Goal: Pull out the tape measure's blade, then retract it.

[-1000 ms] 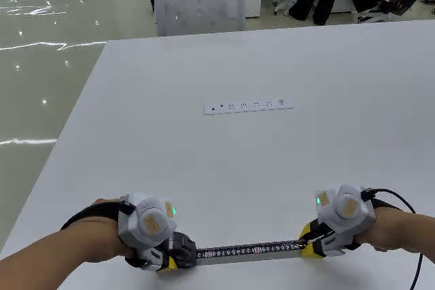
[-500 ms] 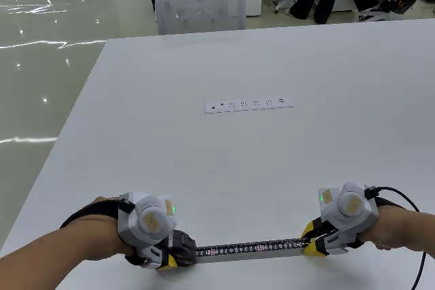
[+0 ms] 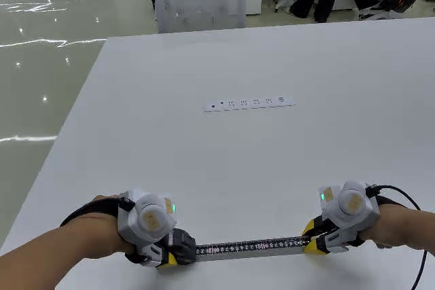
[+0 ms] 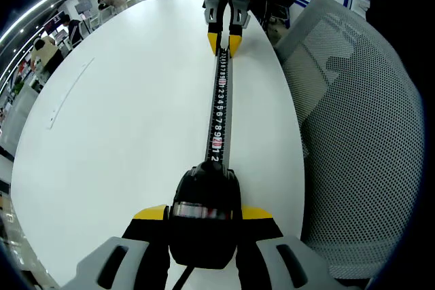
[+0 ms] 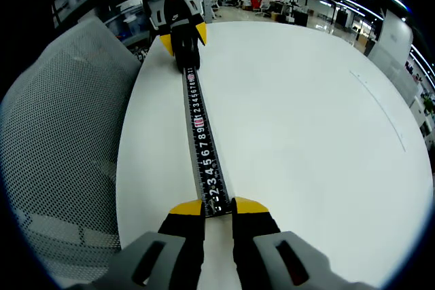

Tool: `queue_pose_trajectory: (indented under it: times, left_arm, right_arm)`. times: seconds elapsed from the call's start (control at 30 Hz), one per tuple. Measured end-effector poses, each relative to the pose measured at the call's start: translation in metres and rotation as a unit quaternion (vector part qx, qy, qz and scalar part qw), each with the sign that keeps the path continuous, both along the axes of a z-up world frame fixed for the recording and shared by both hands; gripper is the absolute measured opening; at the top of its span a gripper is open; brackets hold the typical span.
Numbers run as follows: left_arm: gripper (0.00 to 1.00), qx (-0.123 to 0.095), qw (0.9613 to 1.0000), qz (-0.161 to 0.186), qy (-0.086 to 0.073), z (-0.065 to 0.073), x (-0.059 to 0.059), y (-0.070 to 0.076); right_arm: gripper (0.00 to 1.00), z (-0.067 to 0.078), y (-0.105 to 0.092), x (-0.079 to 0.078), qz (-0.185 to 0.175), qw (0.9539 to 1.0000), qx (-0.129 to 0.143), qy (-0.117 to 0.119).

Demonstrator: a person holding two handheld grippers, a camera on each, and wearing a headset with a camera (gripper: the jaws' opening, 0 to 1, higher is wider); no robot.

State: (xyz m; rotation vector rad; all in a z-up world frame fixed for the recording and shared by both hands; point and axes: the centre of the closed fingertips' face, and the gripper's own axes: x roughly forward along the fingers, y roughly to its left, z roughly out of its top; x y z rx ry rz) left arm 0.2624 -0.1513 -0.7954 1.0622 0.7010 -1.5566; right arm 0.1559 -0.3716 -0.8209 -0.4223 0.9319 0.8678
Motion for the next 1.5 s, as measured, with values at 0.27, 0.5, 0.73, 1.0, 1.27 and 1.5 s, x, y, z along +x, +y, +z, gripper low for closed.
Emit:
queue_pose_trajectory:
  times: [0.27, 0.5, 0.73, 1.0, 1.27, 1.5]
  left_arm:
    - [0.34, -0.002, 1.0000, 0.001, 0.000, 0.000, 0.000, 0.000]
    - [0.34, -0.004, 1.0000, 0.002, -0.002, 0.000, 0.000, -0.001]
    - [0.34, -0.012, 0.9999, 0.004, -0.004, 0.000, 0.001, -0.003]
    - [0.37, -0.030, 0.9990, 0.031, -0.001, 0.002, 0.005, -0.001]
    - [0.52, -0.045, 0.9906, 0.127, 0.021, 0.007, 0.019, 0.012]
    - [0.76, -0.090, 0.9780, 0.184, 0.042, 0.012, 0.023, 0.021]
  right_arm:
    - [0.13, 0.000, 0.000, 0.000, 0.000, 1.0000, 0.000, 0.003]
    - [0.13, 0.000, 0.000, 0.000, 0.002, 1.0000, -0.003, 0.004]
    - [0.14, -0.001, 0.000, 0.001, 0.005, 0.9999, -0.008, 0.007]
    - [0.15, 0.000, 0.001, 0.001, -0.007, 0.9999, -0.008, 0.007]
    - [0.20, 0.000, 0.004, -0.001, -0.023, 0.9995, -0.003, 0.019]
    - [0.27, 0.001, -0.009, -0.004, -0.053, 0.9983, -0.022, 0.009]
